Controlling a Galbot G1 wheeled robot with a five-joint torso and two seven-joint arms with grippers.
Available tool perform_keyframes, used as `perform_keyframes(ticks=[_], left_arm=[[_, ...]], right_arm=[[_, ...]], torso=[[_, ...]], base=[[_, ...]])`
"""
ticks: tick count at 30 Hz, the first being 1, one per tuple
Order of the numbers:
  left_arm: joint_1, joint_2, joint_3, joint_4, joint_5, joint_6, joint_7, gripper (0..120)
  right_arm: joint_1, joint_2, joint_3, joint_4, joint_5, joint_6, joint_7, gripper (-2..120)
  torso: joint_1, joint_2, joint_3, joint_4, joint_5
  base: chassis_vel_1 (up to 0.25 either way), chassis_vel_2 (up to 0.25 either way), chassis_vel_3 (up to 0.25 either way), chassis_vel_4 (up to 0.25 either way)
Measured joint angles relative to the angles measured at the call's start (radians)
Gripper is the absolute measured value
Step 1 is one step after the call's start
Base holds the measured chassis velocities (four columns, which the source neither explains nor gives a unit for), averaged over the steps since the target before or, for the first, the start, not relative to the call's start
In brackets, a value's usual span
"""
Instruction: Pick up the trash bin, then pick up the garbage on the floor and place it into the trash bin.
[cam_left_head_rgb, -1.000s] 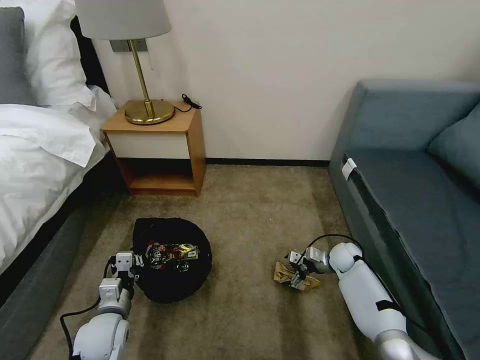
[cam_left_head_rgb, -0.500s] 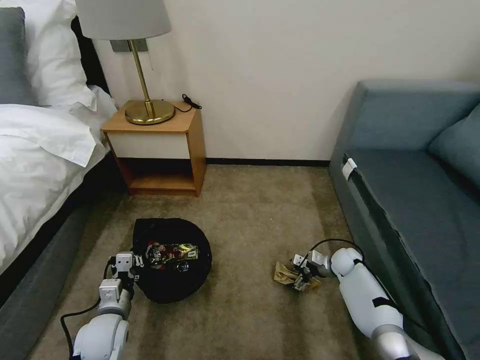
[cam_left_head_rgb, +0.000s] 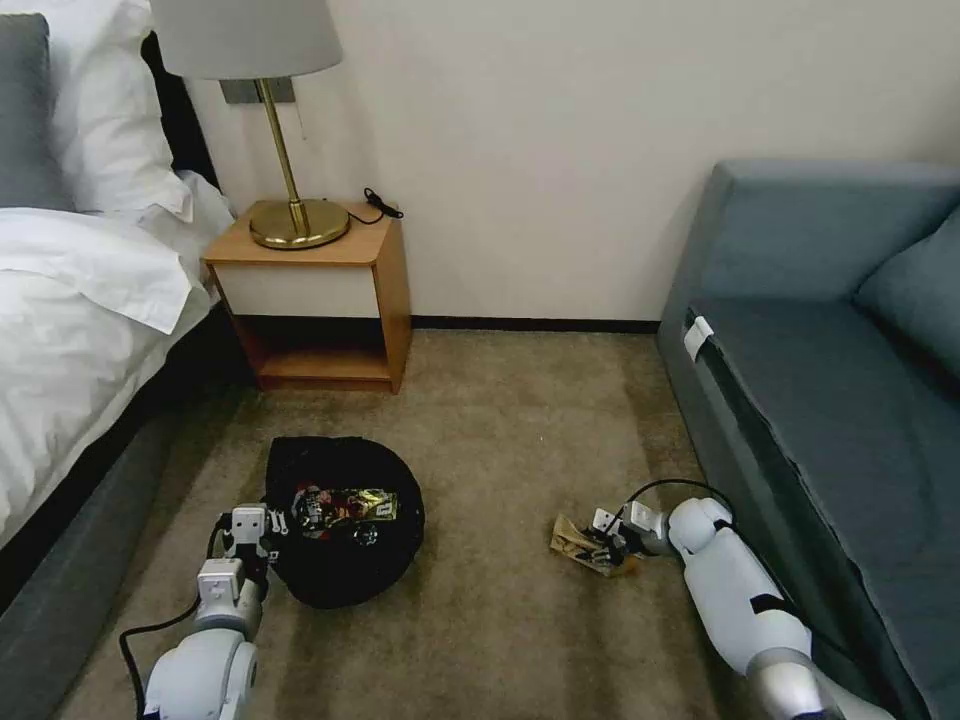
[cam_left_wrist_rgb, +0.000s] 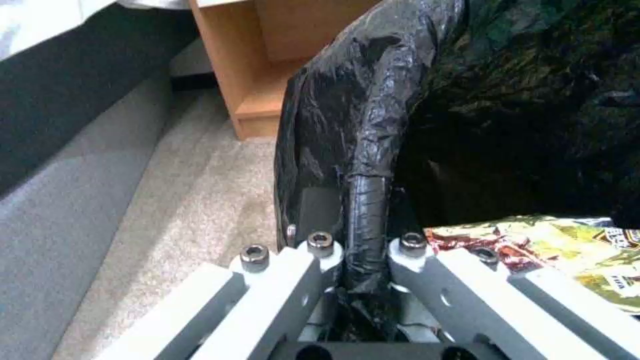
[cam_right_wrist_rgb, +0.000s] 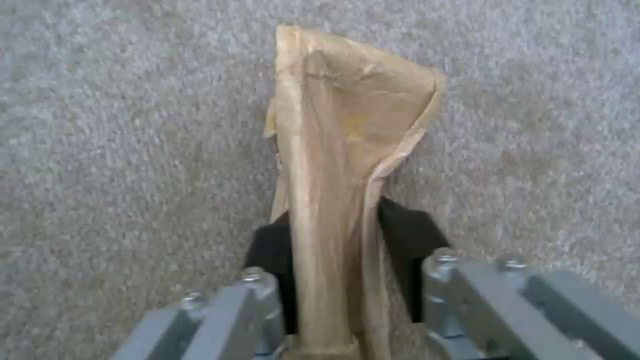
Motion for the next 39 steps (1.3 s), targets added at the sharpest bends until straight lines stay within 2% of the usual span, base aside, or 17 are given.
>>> perform_keyframes(ticks=[2,3,8,9,13,14,16,18,19,22,24,26,28,29,32,36,39], left_arm=[[0.002,0.003,-0.005,-0.007,0.000,0.002,0.001,1],[0.002,0.003,-0.005,-0.007,0.000,0.002,0.001,1],[0.003,0.014,-0.019,-0.014,-0.007,0.006,0.002,1],[0.003,0.014,-0.019,-0.014,-0.007,0.006,0.002,1],[0.002,0.015,-0.019,-0.015,-0.007,0.007,0.003,1],[0.002,0.015,-0.019,-0.015,-0.007,0.007,0.003,1],[0.000,0.014,-0.017,-0.015,-0.007,0.008,0.003,1],[-0.002,0.014,-0.013,-0.014,-0.007,0.008,0.003,1],[-0.002,0.014,-0.013,-0.014,-0.007,0.008,0.003,1],[-0.002,0.012,-0.011,-0.012,-0.006,0.008,0.003,1],[-0.002,0.012,-0.011,-0.011,-0.006,0.008,0.003,1],[0.001,0.013,-0.011,-0.011,-0.006,0.008,0.002,1],[0.004,0.015,-0.013,-0.013,-0.007,0.008,0.002,1],[0.004,0.015,-0.013,-0.013,-0.007,0.008,0.002,1],[0.010,0.017,-0.017,-0.020,-0.015,0.004,0.001,1],[0.010,0.016,-0.019,-0.021,-0.019,0.000,0.001,1],[0.005,0.013,-0.020,-0.021,-0.020,0.000,0.000,1]], right_arm=[[-0.002,0.000,0.000,0.008,0.007,0.000,-0.015,20],[-0.002,0.000,0.000,0.008,0.007,0.000,-0.015,20],[-0.003,-0.008,-0.002,0.044,0.057,0.005,-0.034,0],[-0.003,-0.008,-0.002,0.044,0.057,0.005,-0.034,0],[-0.005,-0.010,-0.049,0.090,0.322,0.007,0.059,0],[-0.005,-0.010,-0.049,0.090,0.322,0.007,0.059,0],[-0.011,-0.010,-0.107,0.124,0.490,0.002,0.125,0],[-0.029,-0.009,-0.172,0.189,0.685,-0.033,0.186,0],[-0.029,-0.009,-0.172,0.189,0.685,-0.033,0.186,0],[-0.059,-0.004,-0.255,0.298,0.887,-0.105,0.241,0],[-0.062,-0.002,-0.270,0.319,0.928,-0.116,0.244,0],[-0.069,0.005,-0.337,0.403,1.136,-0.136,0.235,0],[-0.077,0.008,-0.378,0.454,1.246,-0.146,0.215,0],[-0.077,0.008,-0.378,0.454,1.246,-0.146,0.215,0],[-0.104,0.012,-0.472,0.578,1.452,-0.206,0.197,0],[-0.125,0.026,-0.534,0.631,1.545,-0.253,0.218,0],[-0.133,0.050,-0.558,0.628,1.541,-0.257,0.225,0]], torso=[[0.000,0.000,0.000,0.0000,0.0000],[0.000,0.000,0.000,0.0000,0.0000],[0.000,0.000,0.000,0.0000,0.0000],[0.000,0.000,0.000,0.0000,0.0000],[0.000,0.000,0.000,0.0000,-0.0001],[0.000,0.000,0.000,0.0000,-0.0001],[0.000,0.000,0.000,0.0000,-0.0002],[0.000,0.000,0.000,0.0001,-0.0001],[0.000,0.000,0.000,0.0001,-0.0001],[0.000,0.000,0.000,-0.0001,-0.0002],[0.000,0.000,0.000,-0.0001,0.0000],[0.000,0.000,0.000,0.0001,-0.0004],[0.000,0.000,0.000,0.0002,-0.0003],[0.000,0.000,0.000,0.0002,-0.0003],[0.000,0.000,0.000,0.0001,-0.0004],[0.000,0.000,0.000,0.0000,-0.0004],[0.000,0.000,0.000,0.0000,-0.0006]], base=[[0.000,0.000,0.000,0.000],[0.000,0.000,0.000,0.000],[0.000,0.000,0.000,0.000],[0.000,0.000,0.000,0.000],[0.000,0.000,0.000,0.000],[0.000,0.000,0.000,0.000],[0.000,0.000,0.000,0.000],[0.000,0.000,0.000,0.000],[0.000,0.000,0.000,0.000],[0.000,0.000,0.000,0.000],[0.000,0.000,0.000,0.000],[0.000,0.000,0.000,0.000],[0.000,0.000,0.000,0.000],[0.000,0.000,0.000,0.000],[0.000,0.000,0.000,0.000],[0.000,0.000,0.000,0.000],[0.000,0.000,0.000,0.000]])
